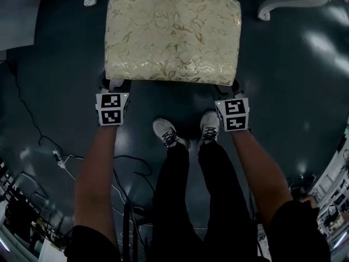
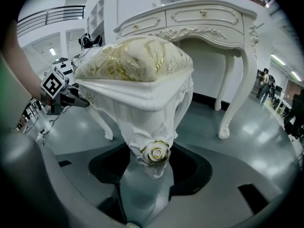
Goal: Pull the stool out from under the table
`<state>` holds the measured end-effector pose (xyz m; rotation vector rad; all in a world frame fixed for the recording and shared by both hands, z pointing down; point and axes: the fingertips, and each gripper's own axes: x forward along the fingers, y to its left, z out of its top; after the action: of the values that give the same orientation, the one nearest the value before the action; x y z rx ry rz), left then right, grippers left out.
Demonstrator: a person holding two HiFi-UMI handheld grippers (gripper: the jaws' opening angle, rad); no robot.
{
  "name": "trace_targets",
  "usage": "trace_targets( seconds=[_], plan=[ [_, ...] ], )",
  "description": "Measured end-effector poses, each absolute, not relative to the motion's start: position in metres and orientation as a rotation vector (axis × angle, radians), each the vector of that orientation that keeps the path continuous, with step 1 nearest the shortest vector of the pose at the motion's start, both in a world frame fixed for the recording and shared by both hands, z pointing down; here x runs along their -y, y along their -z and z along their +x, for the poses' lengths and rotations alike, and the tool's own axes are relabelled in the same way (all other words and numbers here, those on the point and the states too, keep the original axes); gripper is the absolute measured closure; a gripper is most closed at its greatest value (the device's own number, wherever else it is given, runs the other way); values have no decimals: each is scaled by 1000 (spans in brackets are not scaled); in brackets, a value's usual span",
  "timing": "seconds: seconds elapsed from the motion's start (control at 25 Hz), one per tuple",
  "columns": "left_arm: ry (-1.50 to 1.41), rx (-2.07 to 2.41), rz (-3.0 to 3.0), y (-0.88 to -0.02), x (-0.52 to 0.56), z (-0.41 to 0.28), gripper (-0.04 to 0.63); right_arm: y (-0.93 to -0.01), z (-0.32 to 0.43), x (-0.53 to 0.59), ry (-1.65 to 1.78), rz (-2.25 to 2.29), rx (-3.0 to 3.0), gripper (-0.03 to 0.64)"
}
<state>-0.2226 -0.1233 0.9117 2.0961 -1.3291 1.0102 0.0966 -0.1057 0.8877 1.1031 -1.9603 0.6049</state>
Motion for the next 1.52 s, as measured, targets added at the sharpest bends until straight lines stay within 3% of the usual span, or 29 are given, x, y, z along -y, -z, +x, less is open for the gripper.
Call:
trace_targets(
  seconds=[0.92,0.96,1.0,1.04,1.12,1.2,1.24,1.52],
  plan=[
    [-1088,1303,1892,-912,87,-227,325,-871,109,78,-701,1091,1829,342],
    [-1087,1305,1878,-905,82,-228,325,-864,109,71,-717,1079,1829,370],
    [-1078,1307,1865,-895,76,-228,325,-855,107,65,-734,1062,1838,474],
    [-1062,1316,1850,-882,70,-227,342,-844,103,59,-753,1036,1856,585],
    [-1025,1351,1811,-857,54,-225,428,-818,93,51,-776,972,1903,589],
    [-986,1369,1777,-826,37,-216,566,-788,82,51,-772,924,1949,589],
    [-958,1365,1774,-808,31,-209,588,-772,77,54,-770,910,1971,589],
    [-709,1300,1798,-653,21,-135,588,-632,34,89,-753,853,2173,589]
  ],
)
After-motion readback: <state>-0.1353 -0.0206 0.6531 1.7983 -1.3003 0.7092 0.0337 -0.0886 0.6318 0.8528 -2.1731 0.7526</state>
